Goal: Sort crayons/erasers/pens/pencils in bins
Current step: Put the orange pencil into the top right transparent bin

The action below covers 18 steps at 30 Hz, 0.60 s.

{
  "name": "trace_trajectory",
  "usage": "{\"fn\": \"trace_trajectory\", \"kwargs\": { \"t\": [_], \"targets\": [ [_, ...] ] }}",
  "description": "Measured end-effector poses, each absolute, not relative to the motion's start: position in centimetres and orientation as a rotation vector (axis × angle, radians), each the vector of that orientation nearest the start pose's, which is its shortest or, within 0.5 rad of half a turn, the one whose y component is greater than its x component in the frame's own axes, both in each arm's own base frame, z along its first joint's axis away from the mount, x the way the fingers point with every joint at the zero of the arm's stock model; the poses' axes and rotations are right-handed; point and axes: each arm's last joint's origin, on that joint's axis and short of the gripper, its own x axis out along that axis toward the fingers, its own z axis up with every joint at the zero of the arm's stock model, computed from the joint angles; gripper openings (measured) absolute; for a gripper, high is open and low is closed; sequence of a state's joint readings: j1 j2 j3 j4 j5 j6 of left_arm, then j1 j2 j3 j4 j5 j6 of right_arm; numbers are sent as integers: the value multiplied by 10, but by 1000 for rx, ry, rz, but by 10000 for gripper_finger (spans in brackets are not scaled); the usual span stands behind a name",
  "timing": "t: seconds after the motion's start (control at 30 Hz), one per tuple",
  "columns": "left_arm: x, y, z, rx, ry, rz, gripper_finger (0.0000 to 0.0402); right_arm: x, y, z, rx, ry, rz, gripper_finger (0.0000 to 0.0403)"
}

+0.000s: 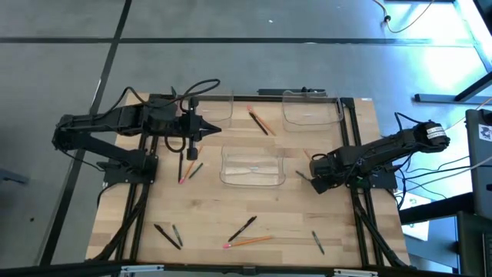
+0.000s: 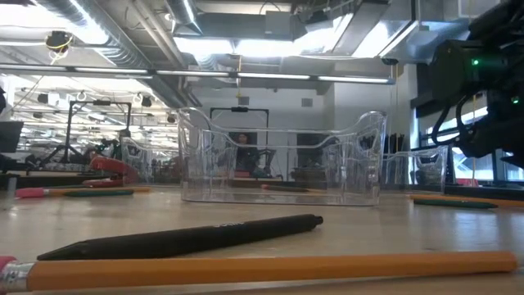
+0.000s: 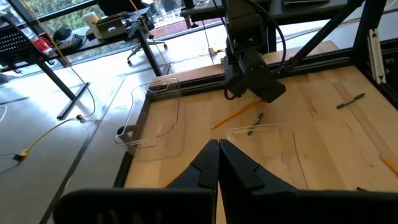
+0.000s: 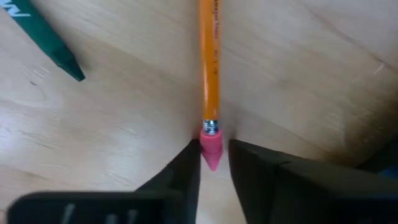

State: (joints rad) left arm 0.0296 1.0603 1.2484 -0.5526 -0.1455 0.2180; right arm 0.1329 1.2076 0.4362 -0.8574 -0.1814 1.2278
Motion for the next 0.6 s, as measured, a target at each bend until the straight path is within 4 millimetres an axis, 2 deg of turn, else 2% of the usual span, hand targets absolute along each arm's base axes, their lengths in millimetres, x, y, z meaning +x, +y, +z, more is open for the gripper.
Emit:
{"fn": "trace_trajectory", "kwargs": {
  "t": [0.23, 0.6],
  "targets": [
    [210, 10, 404, 236, 382, 133, 0, 136, 23, 126, 961, 1556, -786, 25],
    [210, 10, 404, 237, 383, 133, 0, 141, 24, 132, 957, 1545, -787, 31]
  ]
}}
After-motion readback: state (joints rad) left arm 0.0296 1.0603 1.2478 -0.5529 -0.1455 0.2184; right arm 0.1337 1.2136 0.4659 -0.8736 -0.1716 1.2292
